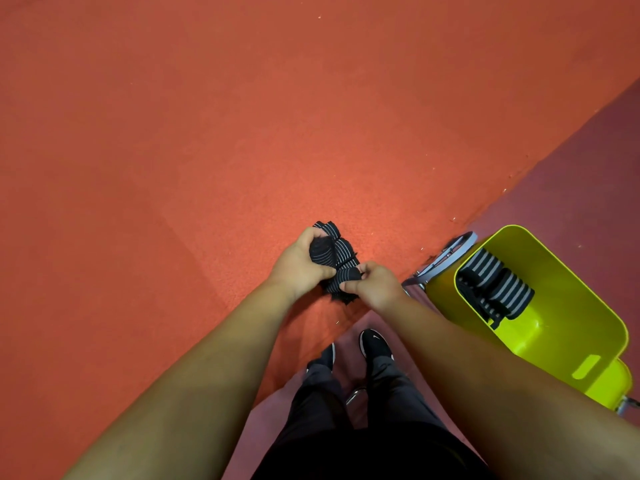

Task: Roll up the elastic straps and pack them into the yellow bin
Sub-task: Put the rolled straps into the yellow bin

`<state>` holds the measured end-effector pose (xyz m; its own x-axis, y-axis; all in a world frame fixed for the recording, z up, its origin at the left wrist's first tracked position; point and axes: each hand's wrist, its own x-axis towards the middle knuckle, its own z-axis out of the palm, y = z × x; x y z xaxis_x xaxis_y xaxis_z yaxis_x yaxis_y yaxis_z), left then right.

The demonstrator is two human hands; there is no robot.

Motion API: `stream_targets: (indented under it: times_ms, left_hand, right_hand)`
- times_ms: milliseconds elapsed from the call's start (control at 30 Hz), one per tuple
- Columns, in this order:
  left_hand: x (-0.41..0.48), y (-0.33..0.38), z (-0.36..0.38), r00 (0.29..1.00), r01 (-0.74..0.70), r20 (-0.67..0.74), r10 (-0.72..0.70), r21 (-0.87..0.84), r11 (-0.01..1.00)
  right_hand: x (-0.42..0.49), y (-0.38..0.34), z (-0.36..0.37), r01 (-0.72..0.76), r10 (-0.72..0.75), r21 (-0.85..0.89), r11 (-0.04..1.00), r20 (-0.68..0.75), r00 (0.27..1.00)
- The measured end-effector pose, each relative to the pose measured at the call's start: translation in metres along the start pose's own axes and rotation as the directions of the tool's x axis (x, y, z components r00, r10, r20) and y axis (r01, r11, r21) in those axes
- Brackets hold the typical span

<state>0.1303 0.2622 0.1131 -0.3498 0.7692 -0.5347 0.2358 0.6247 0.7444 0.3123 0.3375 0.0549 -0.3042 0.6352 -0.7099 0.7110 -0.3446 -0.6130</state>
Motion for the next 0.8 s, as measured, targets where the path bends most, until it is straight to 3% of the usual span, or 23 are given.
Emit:
stream_targets:
  times_ms: [200, 433, 633, 800]
  left_hand:
    - [0.004, 0.024, 0.005, 0.999, -0.044, -0.012, 0.044, 0.053, 0.998]
    - [0.009, 0.081, 0.037, 0.977, -0.200, 0.110, 0.182, 0.186, 0.962]
    - [0.009, 0.143, 0.103, 0.961, -0.222, 0.214, 0.172, 0.233, 0.947]
    - [0.012, 0.179, 0.193, 0.906, -0.318, 0.383, 0.181, 0.334, 0.887]
  right_hand:
    - [-0.023, -0.017, -0.033, 0.027, -0.026, 0.008, 1.000, -0.103, 0.994]
    - [-0.069, -0.018, -0.095, 0.006, 0.038, 0.222, 0.975, -0.194, 0.980]
    - [-0.100, 0.024, -0.166, 0.015, 0.080, 0.281, 0.960, -0.323, 0.943]
    - [-0.120, 0.084, -0.224, 0.010, 0.213, 0.430, 0.903, -0.469, 0.857]
